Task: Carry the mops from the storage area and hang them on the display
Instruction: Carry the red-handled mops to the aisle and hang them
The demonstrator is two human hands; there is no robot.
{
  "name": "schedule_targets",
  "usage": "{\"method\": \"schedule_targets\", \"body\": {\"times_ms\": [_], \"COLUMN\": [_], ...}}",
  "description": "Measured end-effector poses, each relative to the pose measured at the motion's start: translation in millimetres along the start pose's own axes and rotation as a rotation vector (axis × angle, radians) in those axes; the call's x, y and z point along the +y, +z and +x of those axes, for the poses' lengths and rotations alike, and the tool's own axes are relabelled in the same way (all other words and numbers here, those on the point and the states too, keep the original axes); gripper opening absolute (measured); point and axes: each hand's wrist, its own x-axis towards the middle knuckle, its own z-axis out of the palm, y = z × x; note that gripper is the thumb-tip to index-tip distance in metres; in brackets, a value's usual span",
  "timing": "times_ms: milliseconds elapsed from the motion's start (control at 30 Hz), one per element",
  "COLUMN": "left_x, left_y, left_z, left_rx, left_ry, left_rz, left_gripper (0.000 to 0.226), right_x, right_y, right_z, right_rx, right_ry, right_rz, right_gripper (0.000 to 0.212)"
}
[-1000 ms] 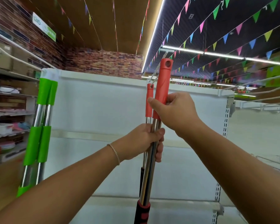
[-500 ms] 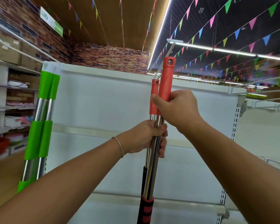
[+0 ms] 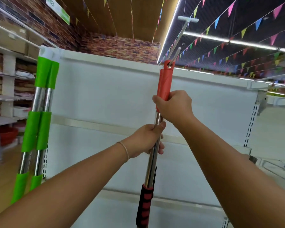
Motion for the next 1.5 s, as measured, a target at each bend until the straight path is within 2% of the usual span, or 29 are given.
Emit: {"method": "schedule_targets", "body": {"times_ms": [233,333,433,600,933,1133,1400,1500], "left_x": [-8.3,-14.4,-19.8,-22.2,-34.4,-41.3,-36.1,-29.1], "left_y": [1.8,0.9,0.4,0.4,-5.8,-5.7,-1.0,-0.3], "left_z": [22.6,30.1,36.8,47.1,67.0,77.9,72.3,66.0], "left_rx": [0.127,0.189,0.225,0.250,0.219,0.256,0.279,0.260], "left_ry": [0.021,0.070,0.105,0.138,0.195,0.229,0.164,0.098], "left_rz": [0.190,0.323,0.384,0.425,0.465,0.475,0.483,0.478], "left_gripper": [0.062,0.067,0.060,0.053,0.053,0.052,0.057,0.057], "right_x": [12.7,14.6,16.3,17.5,32.5,38.7,34.9,35.4], "right_y": [16.2,21.7,26.4,33.8,52.4,60.2,54.7,48.7], "right_z": [17.6,16.1,15.8,23.7,31.7,38.3,44.0,46.5], "right_rx": [0.035,0.070,0.100,0.096,0.148,0.195,0.106,0.046], "right_ry": [-0.017,-0.054,-0.085,-0.050,-0.023,-0.042,-0.038,-0.029], "right_rz": [-0.146,-0.314,-0.445,-0.432,-0.401,-0.403,-0.472,-0.429], "right_gripper": [0.031,0.034,0.039,0.039,0.043,0.043,0.040,0.043]}}
